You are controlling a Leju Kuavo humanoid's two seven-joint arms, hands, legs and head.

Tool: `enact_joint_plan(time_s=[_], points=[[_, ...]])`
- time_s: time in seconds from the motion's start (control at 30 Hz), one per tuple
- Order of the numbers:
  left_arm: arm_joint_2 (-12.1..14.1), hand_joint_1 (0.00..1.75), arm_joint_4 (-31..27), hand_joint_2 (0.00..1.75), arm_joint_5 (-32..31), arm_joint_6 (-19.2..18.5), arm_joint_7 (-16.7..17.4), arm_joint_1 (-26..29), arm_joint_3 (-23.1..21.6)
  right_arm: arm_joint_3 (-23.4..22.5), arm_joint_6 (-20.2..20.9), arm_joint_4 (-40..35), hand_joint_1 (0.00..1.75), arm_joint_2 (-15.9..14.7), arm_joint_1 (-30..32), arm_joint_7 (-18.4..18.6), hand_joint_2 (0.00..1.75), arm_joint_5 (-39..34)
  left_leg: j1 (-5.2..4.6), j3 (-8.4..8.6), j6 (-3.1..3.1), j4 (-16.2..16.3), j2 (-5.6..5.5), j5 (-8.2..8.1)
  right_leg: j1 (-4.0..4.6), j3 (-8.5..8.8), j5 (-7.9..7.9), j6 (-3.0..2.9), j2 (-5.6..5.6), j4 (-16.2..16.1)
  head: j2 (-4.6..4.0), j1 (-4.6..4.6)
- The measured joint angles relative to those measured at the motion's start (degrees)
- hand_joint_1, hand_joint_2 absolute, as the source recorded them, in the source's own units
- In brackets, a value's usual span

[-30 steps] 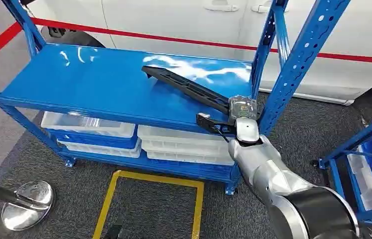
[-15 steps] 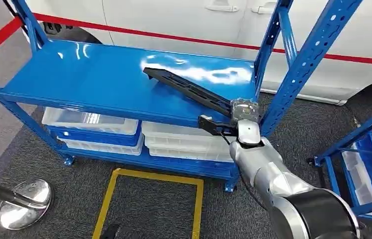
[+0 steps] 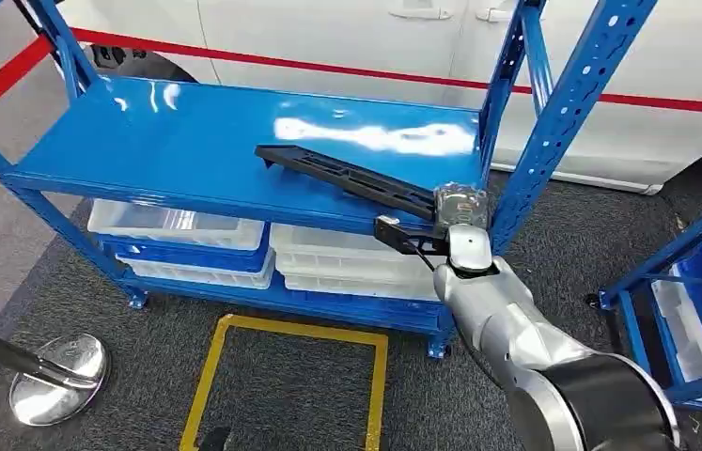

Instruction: Take the parts from the cabinet and place them on the table.

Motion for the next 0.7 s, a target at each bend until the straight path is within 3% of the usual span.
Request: enact_joint_plan(time_s=[0.03,0.07,0.13,0.17,0.2,0.23,0.3,0.33,0.37,0.4,0.47,0.5,0.53,0.57,0.63,0.67,0.7], points=[[-0.07,0.0,0.0,0.0,0.0,-0.04,0.02,-0.03,0.0,-0.02,0.0,0.0,1.75,0.0,-0.08,0.02,1.75,0.0,-0.46,0.43,0.38,-1.1,-0.37,-0.04,0.43,-0.67,0.18,0.51,0.31,0.67,0.0,-0.29],[-0.05,0.0,0.0,0.0,0.02,-0.13,0.02,-0.06,0.02,-0.02,-0.04,0.0,1.75,0.0,-0.04,0.02,1.75,0.0,-0.47,-0.22,1.14,-0.44,-0.21,-0.03,0.48,-1.06,0.7,0.98,0.61,0.39,0.0,-0.22],[0.02,0.0,0.0,0.0,0.04,-0.11,0.09,0.06,0.04,-0.07,-0.04,0.02,1.75,-0.04,0.15,0.07,1.75,0.0,-0.75,-0.56,1.9,-0.35,-0.04,0.13,0.33,-1.14,1.16,1.68,0.69,0.06,0.0,-0.22],[0.02,0.0,0.0,0.0,0.04,-0.11,0.09,0.03,0.04,-0.15,-0.02,0.02,1.75,-0.26,0.16,0.11,1.75,0.0,-0.58,-0.66,2.66,-0.79,0.2,0.6,0.17,-1.34,1.17,2.0,0.81,0.05,0.0,-0.22],[0.02,0.0,0.0,0.0,0.04,-0.11,0.09,-0.09,0.04,-0.2,-0.02,0.02,1.75,-0.44,0.16,0.15,1.75,0.0,-0.56,-0.77,3.3,-0.99,0.44,1.01,-0.02,-1.75,-0.27,2.12,0.89,1.05,0.0,-0.2],[0.02,0.0,0.0,0.0,0.04,-0.11,0.09,-0.22,0.04,-0.24,-0.02,0.02,1.75,-0.57,0.14,0.19,1.75,0.0,-0.65,-1.08,3.83,-1.08,0.53,1.34,-0.01,-2.82,-2.86,2.1,0.9,3.85,0.0,-0.2],[0.02,0.0,0.0,0.0,0.04,-0.13,0.09,-0.29,0.04,-0.26,0.13,0.02,1.75,-0.7,0.17,0.44,1.75,0.0,-0.97,-1.85,4.43,-1.06,0.72,1.76,0.18,-6.05,-7.82,2.15,1.05,12.46,0.0,-0.2],[0.02,0.0,0.0,0.0,-0.02,-0.19,0.09,-0.27,0.04,-0.26,0.22,0.07,1.75,-0.83,0.22,0.7,1.75,0.0,-1.17,-2.22,4.64,-1.03,0.82,2.0,0.26,-7.18,-9.13,2.12,1.12,15.98,0.0,-0.22],[0.02,0.0,0.0,0.0,-0.04,-0.19,0.09,-0.24,0.04,-0.26,0.26,0.07,1.75,-0.92,0.22,0.79,1.75,0.0,-1.29,-2.53,4.71,-0.98,0.84,2.18,0.36,-7.19,-9.07,2.0,1.15,17.14,0.0,-0.22],[0.02,0.0,0.0,0.0,-0.04,-0.19,0.09,-0.21,0.04,-0.26,0.8,0.05,1.75,-0.96,0.06,0.96,1.75,0.0,-1.37,-2.78,4.68,-0.93,0.86,2.38,0.48,-5.85,-7.82,1.77,1.17,15.71,0.0,-0.2],[0.02,0.0,0.0,0.0,-0.04,-0.22,0.09,-0.24,0.04,-0.07,2.31,0.04,1.75,-1.09,-0.98,1.31,1.75,0.0,-1.55,-3.13,4.56,-0.72,0.85,2.68,0.76,-0.04,-3.89,0.89,1.17,6.79,0.0,-0.2],[-0.02,0.0,0.0,0.0,-0.04,-0.22,0.09,-0.25,0.04,0.07,2.58,0.02,1.75,-1.14,-1.6,1.33,1.75,0.0,-1.57,-3.21,4.39,-0.63,0.86,2.79,1.08,2.87,-3.23,0.22,1.13,1.93,0.0,-0.22],[-0.07,0.0,0.0,0.0,-0.04,-0.24,0.09,-0.26,0.04,0.11,2.76,0.0,1.75,-1.2,-2.16,1.35,1.75,0.0,-1.87,-3.51,4.02,-0.61,0.88,3.02,1.42,3.72,-3.99,0.13,0.99,0.37,0.0,-0.22],[-0.07,0.0,0.0,0.0,-0.04,-0.24,0.09,-0.29,0.07,0.15,2.95,0.0,1.75,-1.2,-2.52,1.4,1.75,0.0,-1.67,-3.43,3.64,-0.79,0.92,3.34,1.56,3.41,-3.18,0.13,1.06,0.46,0.0,-0.33],[-0.07,0.0,0.0,0.0,-0.02,-0.24,0.09,-0.35,0.15,0.2,3.54,0.0,1.75,-1.33,-3.16,1.6,1.75,0.0,-1.51,-3.56,2.9,-1.06,0.93,4.04,1.74,3.01,-2.99,-0.08,1.22,0.17,0.0,-0.26],[-0.07,0.0,0.0,0.0,-0.02,-0.28,0.09,-0.3,0.17,0.2,3.89,0.0,1.75,-1.4,-3.48,1.7,1.75,0.0,-1.8,-3.6,2.47,-1.29,0.88,4.36,1.51,2.93,-2.43,-0.5,1.2,-0.49,0.0,-0.26],[-0.02,0.0,0.0,0.0,0.02,-0.26,0.09,-0.25,0.22,0.2,4.24,0.0,1.75,-1.4,-3.87,1.7,1.75,0.0,-1.57,-4.07,2.24,-0.59,0.75,3.22,0.97,3.02,-1.75,-0.79,0.92,-1.07,0.0,-0.26]])
